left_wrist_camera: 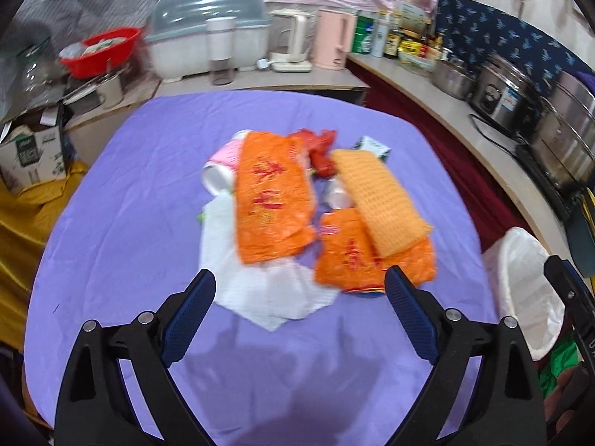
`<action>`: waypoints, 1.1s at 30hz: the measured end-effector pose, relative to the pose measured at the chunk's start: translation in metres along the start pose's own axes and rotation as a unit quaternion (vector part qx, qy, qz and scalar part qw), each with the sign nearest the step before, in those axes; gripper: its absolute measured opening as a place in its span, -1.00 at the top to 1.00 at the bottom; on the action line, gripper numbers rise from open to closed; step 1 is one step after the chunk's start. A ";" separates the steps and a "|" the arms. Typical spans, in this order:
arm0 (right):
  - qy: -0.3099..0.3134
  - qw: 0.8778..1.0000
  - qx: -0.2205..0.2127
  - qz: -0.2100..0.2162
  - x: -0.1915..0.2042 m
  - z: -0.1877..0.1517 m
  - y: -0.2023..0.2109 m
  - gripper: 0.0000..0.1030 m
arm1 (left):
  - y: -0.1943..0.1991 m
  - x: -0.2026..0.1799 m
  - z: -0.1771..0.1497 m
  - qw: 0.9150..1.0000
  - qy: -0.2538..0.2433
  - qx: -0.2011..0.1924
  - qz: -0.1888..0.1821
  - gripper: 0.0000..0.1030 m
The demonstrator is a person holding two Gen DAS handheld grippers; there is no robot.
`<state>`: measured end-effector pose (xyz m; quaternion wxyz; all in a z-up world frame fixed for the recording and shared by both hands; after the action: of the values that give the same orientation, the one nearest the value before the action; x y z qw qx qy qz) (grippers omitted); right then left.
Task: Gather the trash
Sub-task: 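Move both tools back to the trash pile toward the orange bags, then grasp the white paper towel with the left tool while the right grasps the orange foam net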
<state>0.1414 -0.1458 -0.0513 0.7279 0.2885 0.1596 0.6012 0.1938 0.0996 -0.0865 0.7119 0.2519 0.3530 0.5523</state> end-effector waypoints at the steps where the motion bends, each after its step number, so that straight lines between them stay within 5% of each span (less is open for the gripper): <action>1: 0.003 1.000 0.003 0.004 0.006 -0.001 -0.003 -0.36 | -0.002 0.010 -0.001 1.000 0.007 0.002 0.006 -0.71; 24: 0.065 0.996 0.051 0.045 0.108 -0.004 -0.100 -0.36 | -0.072 0.078 -0.019 0.997 0.042 0.066 0.020 -0.67; 33: 0.080 0.993 0.078 0.042 0.121 -0.012 -0.138 -0.34 | -0.083 0.071 -0.021 0.997 0.029 0.075 0.006 -0.10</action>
<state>0.2696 -0.0414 -0.1311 0.6622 0.3021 0.2510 0.6382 0.2375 0.1456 -0.1780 0.6772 0.2911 0.4123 0.5354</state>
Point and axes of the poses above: each gripper's, at about its wrist camera, not at the fingertips, and y roughly against the way its jaws point, x to its left, z to its top, the point moved 6 cm from there along -y, roughly the way its jaws point, and after that the axes turned 8 degrees about -z, right-handed, at the moved point
